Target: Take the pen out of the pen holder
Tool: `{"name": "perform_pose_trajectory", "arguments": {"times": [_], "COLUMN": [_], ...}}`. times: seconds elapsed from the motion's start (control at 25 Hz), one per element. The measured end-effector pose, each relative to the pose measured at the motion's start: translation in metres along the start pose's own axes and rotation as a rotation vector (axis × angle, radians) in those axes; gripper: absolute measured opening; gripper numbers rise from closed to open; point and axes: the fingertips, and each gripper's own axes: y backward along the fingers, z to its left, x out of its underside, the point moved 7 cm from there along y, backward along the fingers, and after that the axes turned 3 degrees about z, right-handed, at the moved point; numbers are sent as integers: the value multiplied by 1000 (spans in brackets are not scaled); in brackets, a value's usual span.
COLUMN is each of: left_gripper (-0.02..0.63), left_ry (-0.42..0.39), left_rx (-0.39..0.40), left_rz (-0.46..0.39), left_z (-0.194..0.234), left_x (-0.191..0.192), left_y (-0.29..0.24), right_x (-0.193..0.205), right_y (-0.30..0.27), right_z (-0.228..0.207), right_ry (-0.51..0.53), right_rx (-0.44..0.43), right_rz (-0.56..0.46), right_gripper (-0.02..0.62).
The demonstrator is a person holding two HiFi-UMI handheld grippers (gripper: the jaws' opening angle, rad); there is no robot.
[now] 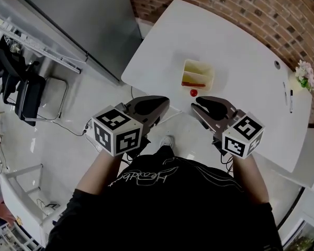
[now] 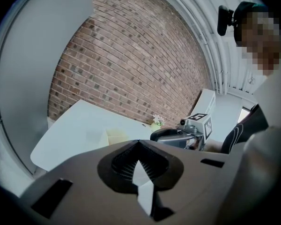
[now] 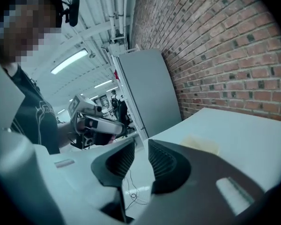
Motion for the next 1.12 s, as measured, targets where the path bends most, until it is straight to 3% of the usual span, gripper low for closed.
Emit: {"name": "perform_pose_trajectory", "arguments": {"times": [0.28, 0.6, 0.84, 1.12], "left_gripper": [3, 3, 3, 3], "left_ry": [14, 42, 69, 97], "left_rx": [16, 22, 17, 9], "left_rz": [13, 27, 28, 29], "left_z": [21, 40, 54, 68], "left_x": [-5, -4, -4, -1], "left_y": [-8, -13, -12, -10], "right_x": [2, 11, 20, 29], "right_y": [-22, -54, -75, -96], "right_z": [-20, -38, -53, -62], "right_ry": [56, 271, 296, 409], "right_rx": [50, 141, 152, 165], "right_rz": [68, 227, 300, 410], "right_gripper": [137, 137, 137, 137]}}
